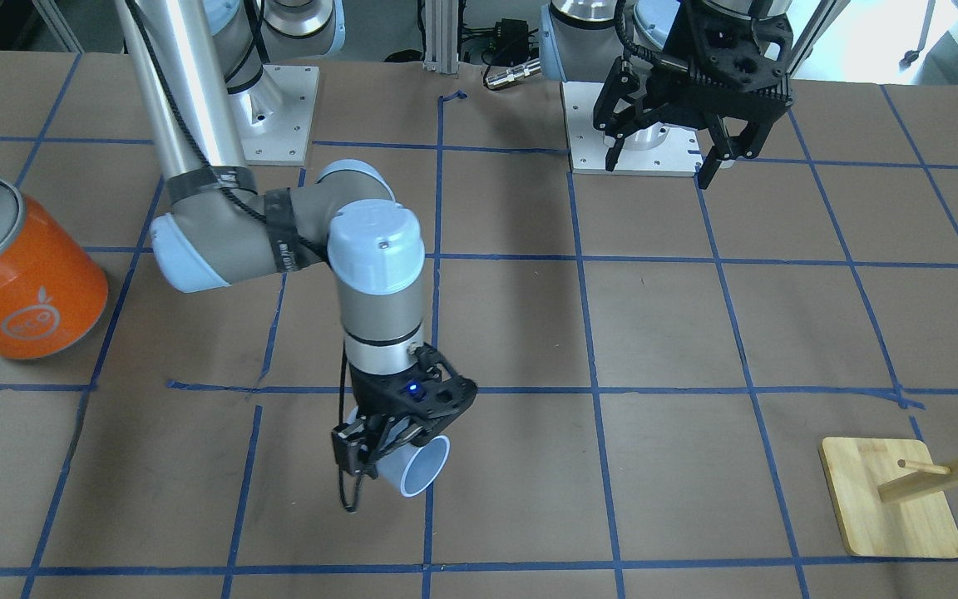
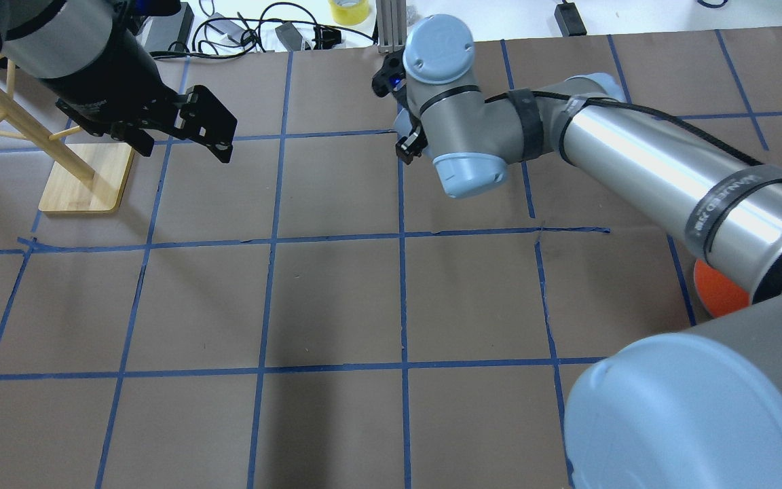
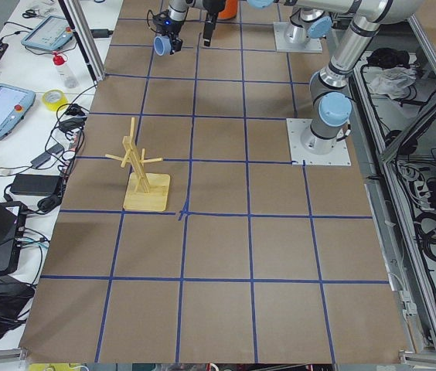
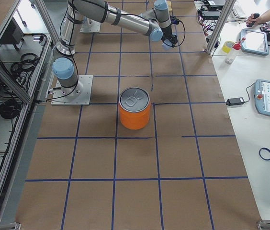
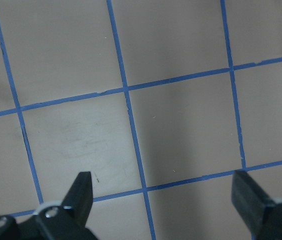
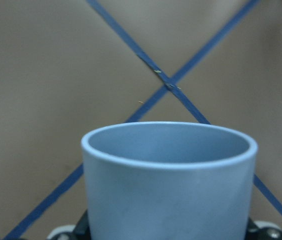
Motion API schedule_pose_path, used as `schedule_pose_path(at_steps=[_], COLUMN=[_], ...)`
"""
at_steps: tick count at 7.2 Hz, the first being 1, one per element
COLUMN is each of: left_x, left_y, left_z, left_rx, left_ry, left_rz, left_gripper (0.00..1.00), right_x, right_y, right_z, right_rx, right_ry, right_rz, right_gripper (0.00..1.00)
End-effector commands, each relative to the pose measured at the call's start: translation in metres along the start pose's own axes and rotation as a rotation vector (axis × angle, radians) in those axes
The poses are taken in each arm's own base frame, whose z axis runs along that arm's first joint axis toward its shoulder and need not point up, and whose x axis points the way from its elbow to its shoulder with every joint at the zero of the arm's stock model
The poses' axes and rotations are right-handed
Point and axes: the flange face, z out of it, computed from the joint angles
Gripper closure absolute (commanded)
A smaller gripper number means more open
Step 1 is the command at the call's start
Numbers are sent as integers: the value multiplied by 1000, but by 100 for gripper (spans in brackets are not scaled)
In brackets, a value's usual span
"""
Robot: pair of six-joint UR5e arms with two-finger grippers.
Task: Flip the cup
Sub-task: 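Carry the cup with the right gripper toward the left gripper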
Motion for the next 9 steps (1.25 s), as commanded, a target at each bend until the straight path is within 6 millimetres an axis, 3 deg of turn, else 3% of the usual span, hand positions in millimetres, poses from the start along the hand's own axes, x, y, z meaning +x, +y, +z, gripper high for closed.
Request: schedule_pose_path(at_steps=[1,3,4,6,7,8,9], left_x=[0,0,0,0,0,0,1], left_y=[-2,0,1,3,3,4,4], left_z=[2,1,-1,-2,-2,-2,-2], left_rx=[-3,-3,0,0,0,-2,-2], left_ry=[0,0,-2,-3,-2,-4,-1], left_rz=[-1,1,1,1,1,1,1], left_gripper=[0,0,0,0,0,0,0], right_x=[-73,-115,-120,-132,-140,-140,-140], right_y=[-23,-31,-33,-39,-40,-39,-39], right_z=[17,48,64,59,61,62,63], right_rx=[0,9,31,69,69,57,51], right_ry=[-22,-38,-21,-8,-13,-16,-17], right_rz=[-367,-593,-715,-774,-784,-780,-785], right_gripper=[100,100,100,100,95,85,60])
